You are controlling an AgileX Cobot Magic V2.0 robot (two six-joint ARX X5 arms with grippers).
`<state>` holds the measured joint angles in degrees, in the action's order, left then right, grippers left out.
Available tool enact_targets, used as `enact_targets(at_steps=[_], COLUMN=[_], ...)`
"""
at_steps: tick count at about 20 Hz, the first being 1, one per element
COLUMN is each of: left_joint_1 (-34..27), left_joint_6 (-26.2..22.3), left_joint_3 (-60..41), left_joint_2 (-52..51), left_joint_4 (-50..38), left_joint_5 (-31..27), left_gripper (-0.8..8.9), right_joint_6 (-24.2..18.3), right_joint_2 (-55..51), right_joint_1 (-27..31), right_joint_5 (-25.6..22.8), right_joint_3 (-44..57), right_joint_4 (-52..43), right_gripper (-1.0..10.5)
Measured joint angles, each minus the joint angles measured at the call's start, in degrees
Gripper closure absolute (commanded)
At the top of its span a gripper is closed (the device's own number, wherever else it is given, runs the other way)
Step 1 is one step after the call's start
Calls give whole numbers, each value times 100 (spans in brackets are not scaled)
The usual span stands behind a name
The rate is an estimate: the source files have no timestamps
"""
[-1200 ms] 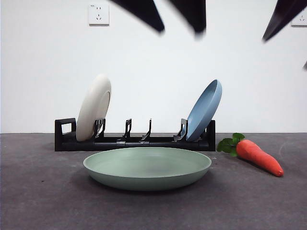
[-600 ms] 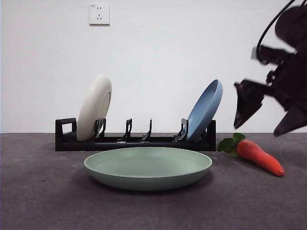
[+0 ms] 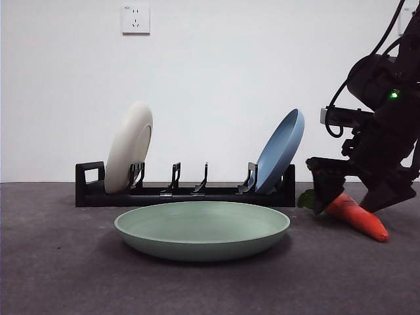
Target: Take the green plate from the plate rack,put the plate on the table,take the carrot from the table,put the carrot in the plate
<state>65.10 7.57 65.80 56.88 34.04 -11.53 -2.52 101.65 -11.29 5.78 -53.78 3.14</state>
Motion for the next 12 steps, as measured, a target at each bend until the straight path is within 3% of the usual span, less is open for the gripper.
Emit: enact_targets(at_steps=[4,12], left_joint_1=[0,0], left_joint_6=[0,2], left_joint_3=[0,0], left_joint_2=[0,0], left_joint_4=[20,90], left_joint_5=[-7,-9], left_gripper=[404,405], right_joint_6=[2,127], right_joint_2=[0,-544], right_joint_1=[0,-192], right_joint_5=[11,17], right_joint_3=[0,0], right_joint_4=[-2,481], right_gripper=[962,962])
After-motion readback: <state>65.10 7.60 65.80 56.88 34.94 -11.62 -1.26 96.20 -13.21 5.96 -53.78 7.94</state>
